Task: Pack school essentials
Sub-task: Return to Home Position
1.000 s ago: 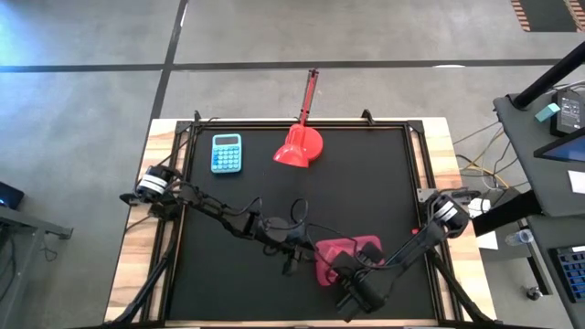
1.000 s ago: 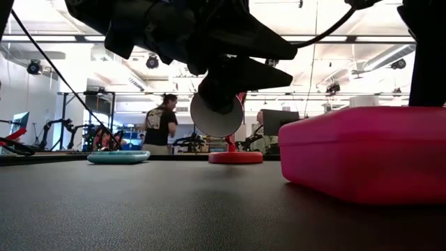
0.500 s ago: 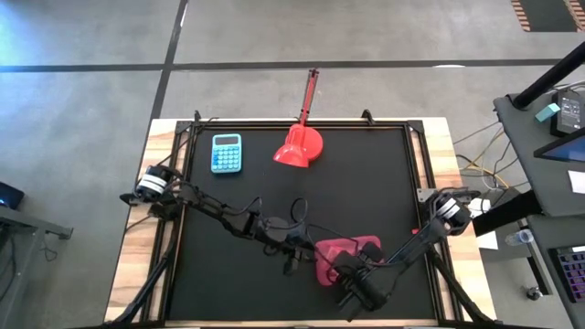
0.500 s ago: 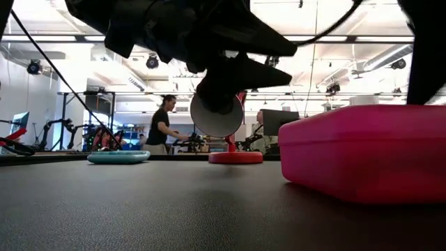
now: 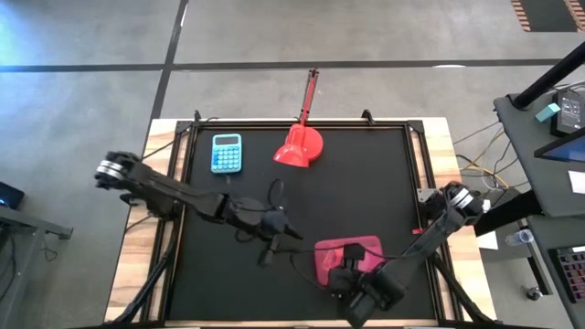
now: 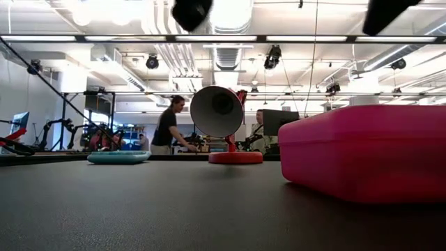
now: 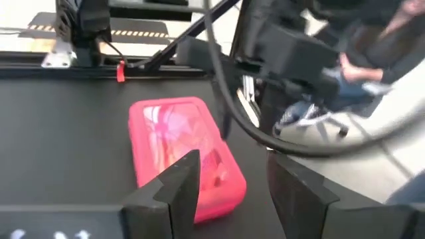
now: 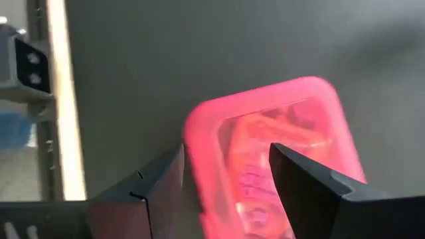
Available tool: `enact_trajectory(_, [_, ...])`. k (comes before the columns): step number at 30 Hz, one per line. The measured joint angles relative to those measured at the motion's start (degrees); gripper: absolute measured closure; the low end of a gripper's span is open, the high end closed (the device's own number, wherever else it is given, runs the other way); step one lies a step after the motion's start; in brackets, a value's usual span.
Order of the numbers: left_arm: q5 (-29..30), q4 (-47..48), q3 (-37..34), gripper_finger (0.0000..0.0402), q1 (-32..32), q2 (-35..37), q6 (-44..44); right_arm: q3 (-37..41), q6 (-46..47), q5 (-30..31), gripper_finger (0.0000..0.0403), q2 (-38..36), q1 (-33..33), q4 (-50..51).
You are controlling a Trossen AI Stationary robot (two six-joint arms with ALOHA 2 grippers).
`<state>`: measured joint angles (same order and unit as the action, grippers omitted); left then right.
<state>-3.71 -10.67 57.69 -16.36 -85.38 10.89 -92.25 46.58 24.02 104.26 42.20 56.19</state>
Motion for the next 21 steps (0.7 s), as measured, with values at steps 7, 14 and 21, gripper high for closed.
enact_trajectory(7, [1.8, 19.1, 0.0, 0.0246, 0.0, 15.3, -3.8, 8.1, 1.0, 2.2, 0.0188, -9.6, -1.0, -4.4])
enact_trajectory(14, [7.9, 33.0, -0.3, 0.0246, -0.2, 30.1, -3.8, 23.3, 1.8, 8.3, 0.0188, -22.7, -1.6, -21.5])
enact_trajectory(21, [14.9, 35.3, -5.8, 0.0246, -0.2, 45.1, -4.3, 37.6, 3.5, 12.4, 0.0188, -34.3, -3.7, -31.7])
